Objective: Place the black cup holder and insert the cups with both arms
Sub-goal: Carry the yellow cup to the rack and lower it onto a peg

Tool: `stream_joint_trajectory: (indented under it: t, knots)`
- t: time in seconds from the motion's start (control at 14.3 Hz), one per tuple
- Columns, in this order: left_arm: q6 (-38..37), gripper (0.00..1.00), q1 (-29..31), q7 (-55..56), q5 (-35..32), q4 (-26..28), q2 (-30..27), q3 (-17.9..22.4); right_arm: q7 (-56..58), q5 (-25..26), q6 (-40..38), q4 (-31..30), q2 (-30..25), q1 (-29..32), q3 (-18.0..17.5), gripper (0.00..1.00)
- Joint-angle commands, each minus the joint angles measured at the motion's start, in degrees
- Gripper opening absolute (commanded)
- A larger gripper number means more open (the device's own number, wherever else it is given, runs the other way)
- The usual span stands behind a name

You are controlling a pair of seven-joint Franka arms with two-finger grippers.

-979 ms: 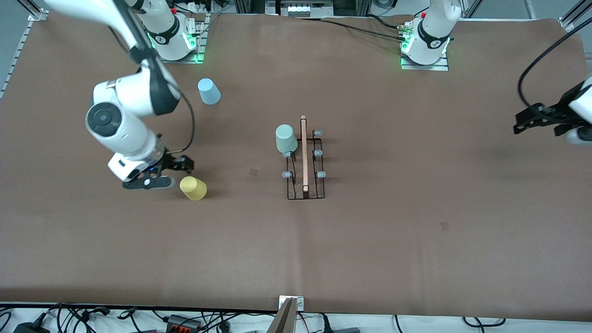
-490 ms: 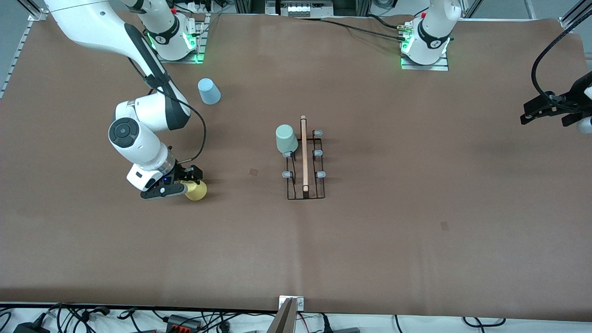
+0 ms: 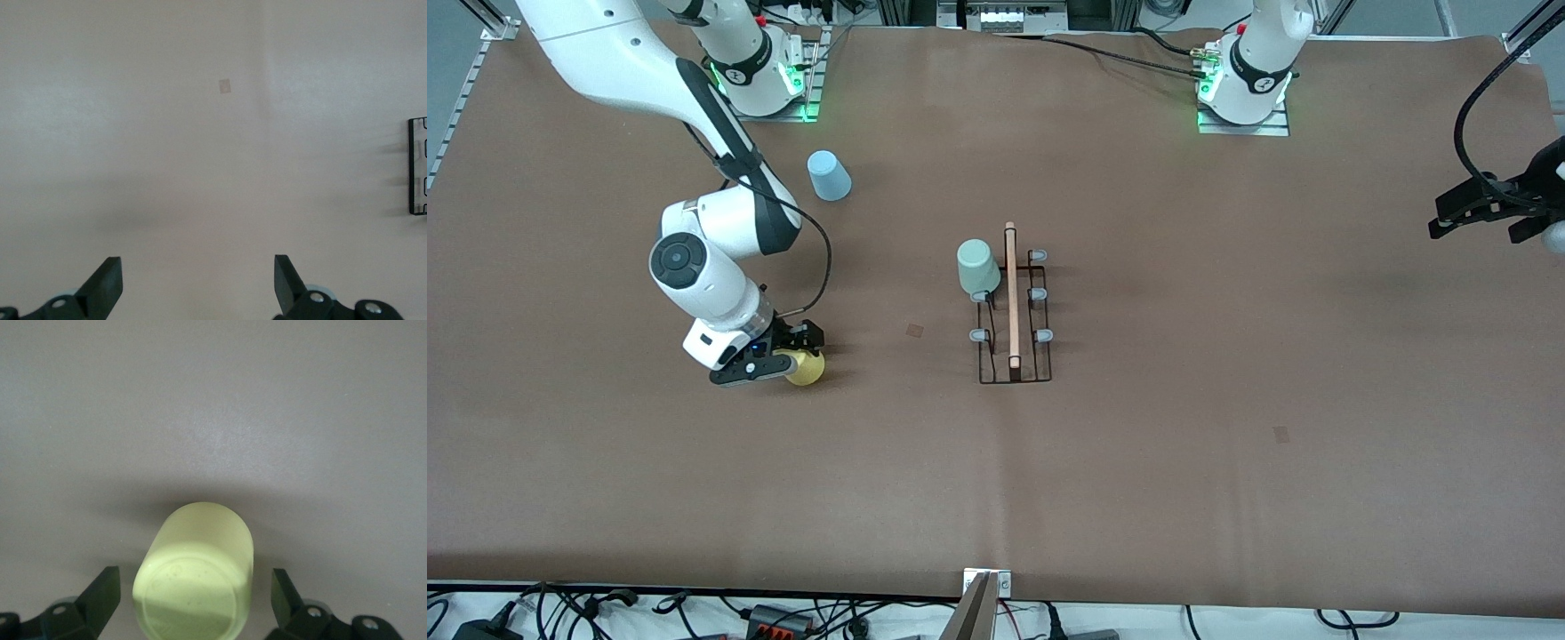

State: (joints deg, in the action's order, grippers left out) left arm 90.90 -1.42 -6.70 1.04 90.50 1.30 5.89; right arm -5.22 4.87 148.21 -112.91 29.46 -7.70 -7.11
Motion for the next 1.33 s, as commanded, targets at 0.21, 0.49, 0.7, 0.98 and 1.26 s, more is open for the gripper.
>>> stream_joint_trajectory:
  t: [0.21,0.49,0.7,0.98,1.26]
  knots:
    - [-0.99,1.0,0.54,-1.21,0.89,-1.11,0.1,-0.09,1.26,-0.12,0.68,-0.38,0.07,-0.21,0.35,0.75]
    - [-0.9,1.0,0.46,-1.21,0.89,-1.11,0.1,-0.18,0.74,-0.3,-0.28,0.05,-0.71,0.05,1.14,0.12]
    - [-0.9,1.0,0.46,-1.21,0.89,-1.11,0.1,-0.18,-7.84,0.14,-13.77,5.22,-5.19,-4.06,0.7,0.09]
    - [-0.9,1.0,0.46,-1.21,0.89,-1.11,0.1,-0.18,-34.34,-0.73,-24.55,19.1,-4.95,-13.89,0.26,0.09]
    - [-0.9,1.0,0.46,-1.21,0.89,-1.11,0.1,-0.18,-55.9,0.31,-24.37,31.4,3.56,-24.53,0.35,0.09]
